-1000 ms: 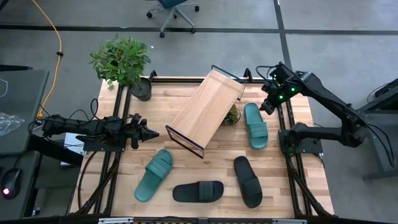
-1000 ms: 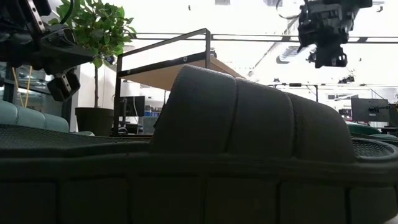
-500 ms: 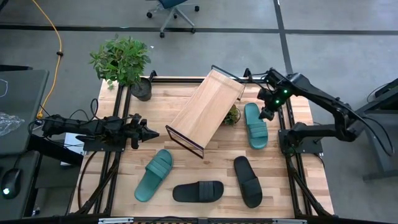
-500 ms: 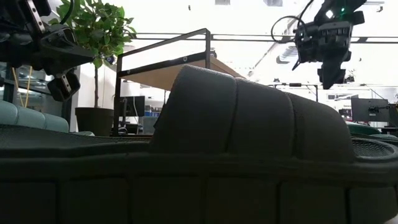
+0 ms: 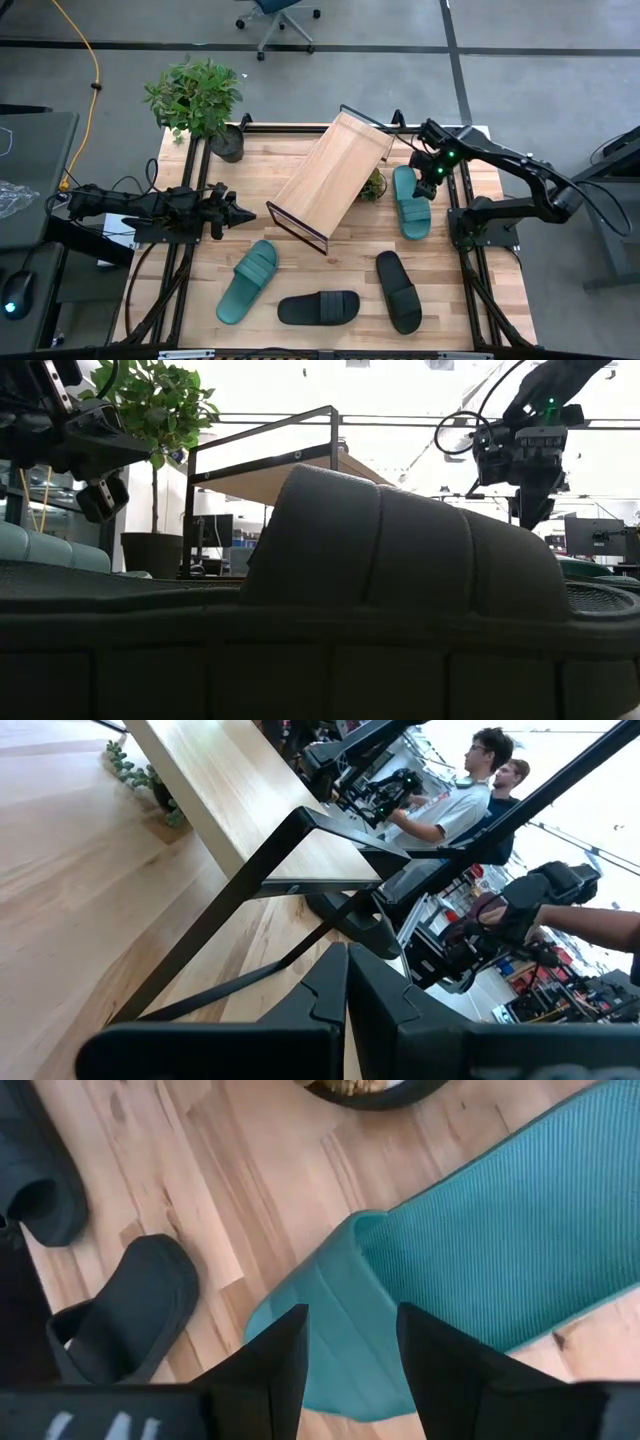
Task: Pick and place slides into the shelf
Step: Put the right blue slide on the shelf
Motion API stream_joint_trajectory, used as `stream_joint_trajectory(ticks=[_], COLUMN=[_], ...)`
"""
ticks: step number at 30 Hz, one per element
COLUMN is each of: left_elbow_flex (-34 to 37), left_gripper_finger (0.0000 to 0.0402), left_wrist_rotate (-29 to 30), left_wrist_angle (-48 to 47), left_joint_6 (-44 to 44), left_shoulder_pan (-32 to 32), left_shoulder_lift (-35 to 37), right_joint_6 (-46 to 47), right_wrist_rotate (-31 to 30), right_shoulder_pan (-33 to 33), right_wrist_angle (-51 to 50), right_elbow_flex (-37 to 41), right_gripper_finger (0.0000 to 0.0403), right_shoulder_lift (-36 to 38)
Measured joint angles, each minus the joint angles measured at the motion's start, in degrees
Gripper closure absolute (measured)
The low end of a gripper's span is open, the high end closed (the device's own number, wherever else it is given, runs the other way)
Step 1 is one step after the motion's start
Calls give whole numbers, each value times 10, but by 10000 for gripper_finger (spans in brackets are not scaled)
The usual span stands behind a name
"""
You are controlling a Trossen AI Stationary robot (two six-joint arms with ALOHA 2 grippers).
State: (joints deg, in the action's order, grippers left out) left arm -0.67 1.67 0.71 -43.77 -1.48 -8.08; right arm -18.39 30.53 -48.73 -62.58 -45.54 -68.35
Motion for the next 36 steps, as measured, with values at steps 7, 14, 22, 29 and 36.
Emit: stream_joint_trajectory(ticks=[7,14,22,29,36], left_elbow_flex=[0,0,0,0,0], left_gripper_finger=[401,401,401,401,401], left_wrist_rotate=[0,-11,-12,-12,-13], left_wrist_angle=[0,-1,-1,-1,-1], left_joint_6=[0,0,0,0,0], left_shoulder_pan=[0,0,0,0,0], left_shoulder_lift=[0,0,0,0,0], right_joint_6=[-10,-41,-72,-85,-87], right_wrist_rotate=[-3,-5,-5,-5,-3], right_shoulder_pan=[10,33,38,39,49], right_wrist_angle=[26,28,22,17,16], right_elbow_flex=[0,0,-1,-1,-1], right_gripper_finger=[258,258,258,258,268], right_shoulder_lift=[-35,-90,-128,-139,-139])
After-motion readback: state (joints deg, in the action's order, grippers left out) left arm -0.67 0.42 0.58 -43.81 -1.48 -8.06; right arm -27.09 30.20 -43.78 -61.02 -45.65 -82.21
